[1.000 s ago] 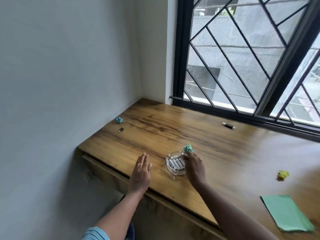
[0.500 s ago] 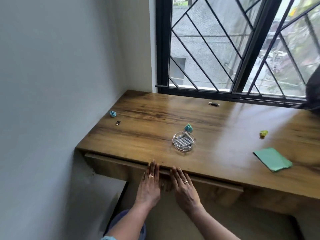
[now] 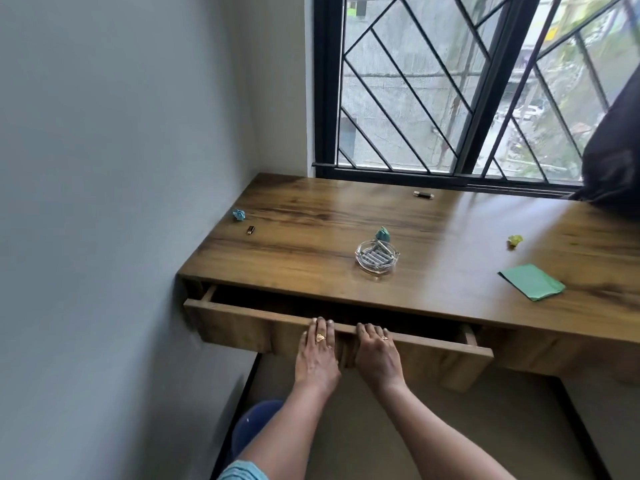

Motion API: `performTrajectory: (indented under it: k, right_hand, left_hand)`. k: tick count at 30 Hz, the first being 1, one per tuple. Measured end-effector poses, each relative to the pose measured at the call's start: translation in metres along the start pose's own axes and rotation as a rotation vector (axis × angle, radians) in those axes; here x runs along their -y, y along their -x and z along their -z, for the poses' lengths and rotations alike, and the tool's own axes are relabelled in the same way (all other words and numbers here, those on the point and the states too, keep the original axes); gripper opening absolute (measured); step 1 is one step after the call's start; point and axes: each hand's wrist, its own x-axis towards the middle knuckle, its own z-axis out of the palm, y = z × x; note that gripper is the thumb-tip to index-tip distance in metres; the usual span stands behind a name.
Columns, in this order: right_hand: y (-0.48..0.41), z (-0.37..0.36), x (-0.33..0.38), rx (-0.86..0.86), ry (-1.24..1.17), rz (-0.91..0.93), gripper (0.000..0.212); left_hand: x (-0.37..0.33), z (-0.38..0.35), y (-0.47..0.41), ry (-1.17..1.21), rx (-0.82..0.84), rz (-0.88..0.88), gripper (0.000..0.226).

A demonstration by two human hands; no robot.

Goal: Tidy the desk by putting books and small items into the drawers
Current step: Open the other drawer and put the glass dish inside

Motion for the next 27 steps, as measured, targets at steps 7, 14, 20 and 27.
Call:
performTrajectory:
  k: [7, 14, 20, 27]
  right_hand:
    - [0.072, 0.024, 0.025, 0.038, -0.016, 0.043, 0.039]
    - [0.169, 0.037, 0.044, 0.129, -0.027, 0.057, 0.032]
    - [0.223, 0.042, 0.058, 0.156, -0.076, 0.038, 0.030]
    - [0.260, 0.049, 0.065, 0.139, -0.093, 0.030, 0.028]
  left_hand:
    - [0.009, -0.008, 0.078, 0.029, 0.060, 0.018, 0.076]
    - [0.015, -0.010, 0.182, -0.048, 0.103, 0.000, 0.074]
    - [0.019, -0.004, 0.232, -0.073, 0.108, -0.016, 0.075]
    - [0.019, -0.009, 0.260, -0.103, 0.034, -0.039, 0.075]
